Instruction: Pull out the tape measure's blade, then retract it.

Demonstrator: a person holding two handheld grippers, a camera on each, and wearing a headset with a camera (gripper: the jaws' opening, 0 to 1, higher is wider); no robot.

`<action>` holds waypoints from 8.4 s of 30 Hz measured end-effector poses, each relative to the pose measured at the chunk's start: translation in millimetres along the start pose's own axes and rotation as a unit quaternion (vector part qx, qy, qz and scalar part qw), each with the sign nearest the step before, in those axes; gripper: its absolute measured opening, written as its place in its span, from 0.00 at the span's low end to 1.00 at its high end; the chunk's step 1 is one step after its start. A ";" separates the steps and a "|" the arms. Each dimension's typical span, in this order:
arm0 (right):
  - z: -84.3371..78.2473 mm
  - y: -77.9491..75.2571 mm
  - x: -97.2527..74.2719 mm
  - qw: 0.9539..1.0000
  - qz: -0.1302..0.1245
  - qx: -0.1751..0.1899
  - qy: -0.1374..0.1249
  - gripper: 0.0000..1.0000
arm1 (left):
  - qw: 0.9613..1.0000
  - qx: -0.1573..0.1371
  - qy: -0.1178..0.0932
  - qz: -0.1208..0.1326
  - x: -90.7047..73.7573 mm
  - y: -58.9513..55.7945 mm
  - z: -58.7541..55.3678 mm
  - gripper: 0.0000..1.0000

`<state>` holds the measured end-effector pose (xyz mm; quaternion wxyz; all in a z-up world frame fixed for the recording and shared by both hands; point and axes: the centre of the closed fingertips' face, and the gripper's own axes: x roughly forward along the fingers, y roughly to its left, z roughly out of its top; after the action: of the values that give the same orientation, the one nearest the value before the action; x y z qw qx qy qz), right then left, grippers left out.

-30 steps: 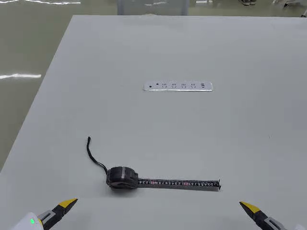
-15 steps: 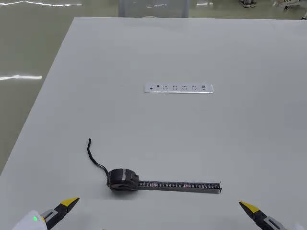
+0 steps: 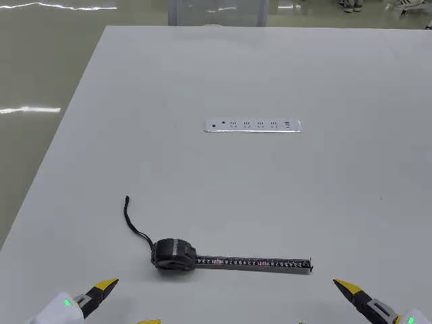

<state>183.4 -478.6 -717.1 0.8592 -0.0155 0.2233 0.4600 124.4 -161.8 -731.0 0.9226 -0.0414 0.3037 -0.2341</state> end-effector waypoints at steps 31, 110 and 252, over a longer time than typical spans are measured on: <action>-1.7 -10.5 9.8 1.000 0.006 -0.003 0.005 0.71 | 0.999 -0.016 0.019 0.038 23.5 7.1 17.0 0.78; -6.1 -39.8 48.2 0.998 0.053 -0.023 0.027 0.64 | 0.977 -0.161 0.022 0.140 90.2 20.6 35.4 0.84; -16.6 -72.5 68.4 0.986 0.153 -0.062 0.024 0.12 | 0.968 -0.177 0.050 0.172 113.0 26.1 32.3 0.66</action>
<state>267.8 -470.7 -772.2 0.7704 -0.0455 0.2152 0.5984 233.6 -192.5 -771.6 0.9107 -0.1396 0.3884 -0.0160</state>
